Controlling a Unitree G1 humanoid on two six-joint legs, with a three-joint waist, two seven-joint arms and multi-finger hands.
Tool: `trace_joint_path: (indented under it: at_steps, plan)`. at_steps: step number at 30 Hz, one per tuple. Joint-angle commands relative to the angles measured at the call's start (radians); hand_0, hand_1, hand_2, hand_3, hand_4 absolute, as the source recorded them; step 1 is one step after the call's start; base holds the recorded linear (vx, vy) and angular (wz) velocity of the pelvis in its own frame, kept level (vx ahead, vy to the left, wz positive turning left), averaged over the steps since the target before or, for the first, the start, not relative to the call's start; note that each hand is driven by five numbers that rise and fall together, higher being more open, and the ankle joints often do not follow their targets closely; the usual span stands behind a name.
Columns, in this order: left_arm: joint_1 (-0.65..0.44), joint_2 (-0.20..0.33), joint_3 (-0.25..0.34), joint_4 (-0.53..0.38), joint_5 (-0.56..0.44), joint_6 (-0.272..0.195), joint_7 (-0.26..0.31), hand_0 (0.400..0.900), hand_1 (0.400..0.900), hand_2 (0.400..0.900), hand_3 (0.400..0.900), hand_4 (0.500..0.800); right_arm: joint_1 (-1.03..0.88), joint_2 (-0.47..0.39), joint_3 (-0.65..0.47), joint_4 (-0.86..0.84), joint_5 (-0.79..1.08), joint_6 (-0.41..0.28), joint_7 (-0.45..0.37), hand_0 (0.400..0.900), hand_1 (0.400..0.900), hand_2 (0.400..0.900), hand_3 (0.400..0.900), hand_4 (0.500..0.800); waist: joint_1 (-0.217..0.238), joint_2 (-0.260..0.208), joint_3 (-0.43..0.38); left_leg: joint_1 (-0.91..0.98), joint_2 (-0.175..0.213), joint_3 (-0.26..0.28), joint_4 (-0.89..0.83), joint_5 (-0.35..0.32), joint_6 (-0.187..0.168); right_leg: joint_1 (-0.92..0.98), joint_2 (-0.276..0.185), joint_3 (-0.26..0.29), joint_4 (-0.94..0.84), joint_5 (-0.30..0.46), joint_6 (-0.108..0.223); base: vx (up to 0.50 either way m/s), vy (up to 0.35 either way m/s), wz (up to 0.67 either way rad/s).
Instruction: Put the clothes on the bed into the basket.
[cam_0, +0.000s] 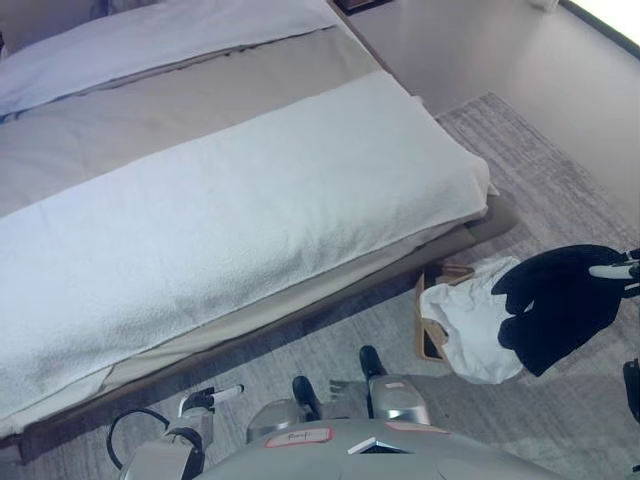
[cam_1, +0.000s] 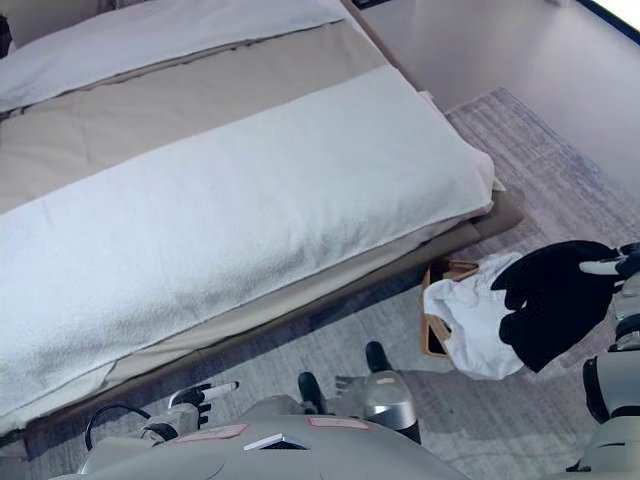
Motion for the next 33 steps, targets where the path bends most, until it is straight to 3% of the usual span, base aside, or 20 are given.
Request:
trace_joint_path:
  at_steps: [1,10,11,12,13,23,33]
  plan:
    - [-0.021,0.059,-0.023,0.065,0.032,-0.008,0.01,0.9,0.9,0.9,0.9,0.8,-0.091,-0.127,0.003,0.002,0.015,-0.038,-0.048,0.4,0.4,0.4,0.4,0.5,0.003,-0.021,-0.013,0.019,0.036,-0.076,0.006,-0.025,-0.028,0.004,-0.06,-0.013,0.063,-0.017,0.069,0.0,0.0,0.0]
    - [-0.024,0.051,-0.038,0.061,0.023,-0.011,0.005,0.9,0.9,0.9,0.9,0.8,-0.099,-0.131,0.0,0.048,0.021,-0.032,-0.04,0.4,0.4,0.4,0.4,0.5,-0.004,0.044,0.018,0.016,0.027,-0.082,0.006,-0.016,-0.03,0.011,-0.072,-0.017,0.065,-0.027,0.066,0.0,0.0,0.01]
    - [-0.024,0.05,-0.039,0.06,0.021,-0.011,0.004,0.9,0.9,0.9,0.9,0.8,-0.102,-0.132,0.003,0.048,0.019,-0.031,-0.037,0.463,0.463,0.463,0.463,0.538,-0.005,0.049,0.02,0.015,0.026,-0.084,0.006,-0.014,-0.031,0.012,-0.074,-0.02,0.065,-0.029,0.065,-0.01,0.001,0.09]
    - [-0.025,0.049,-0.041,0.059,0.021,-0.013,0.006,0.9,0.9,0.9,0.9,0.8,-0.102,-0.13,0.002,0.059,0.016,-0.032,-0.042,0.631,0.631,0.631,0.631,0.639,-0.004,0.054,0.023,0.014,0.024,-0.086,0.006,-0.013,-0.031,0.014,-0.076,-0.022,0.066,-0.03,0.065,-0.01,-0.003,0.11]
    - [-0.028,0.049,-0.043,0.059,0.018,-0.011,0.005,0.9,0.9,0.9,0.9,0.8,-0.107,-0.132,0.009,0.073,0.003,-0.027,-0.04,0.9,0.9,0.9,0.9,0.8,-0.003,0.059,0.025,0.014,0.023,-0.089,0.006,-0.012,-0.032,0.018,-0.078,-0.026,0.066,-0.032,0.065,-0.01,-0.004,0.15]
    - [-0.041,0.043,-0.059,0.066,0.022,-0.01,0.013,0.9,0.9,0.9,0.9,0.8,-0.131,-0.116,0.022,0.149,-0.019,-0.013,-0.037,0.9,0.9,0.9,0.9,0.8,0.006,0.071,0.03,0.01,0.018,-0.116,0.006,-0.006,-0.034,0.044,-0.086,-0.056,0.051,-0.033,0.06,0.0,-0.013,0.11]
    - [-0.042,0.049,-0.046,0.07,0.018,-0.007,0.018,0.9,0.9,0.9,0.9,0.8,-0.122,-0.063,0.045,0.127,-0.02,-0.017,-0.03,0.9,0.9,0.9,0.9,0.8,0.025,0.032,0.025,0.013,0.026,-0.126,0.006,-0.01,-0.033,0.057,-0.085,-0.065,0.044,-0.035,0.058,0.0,-0.017,0.02]
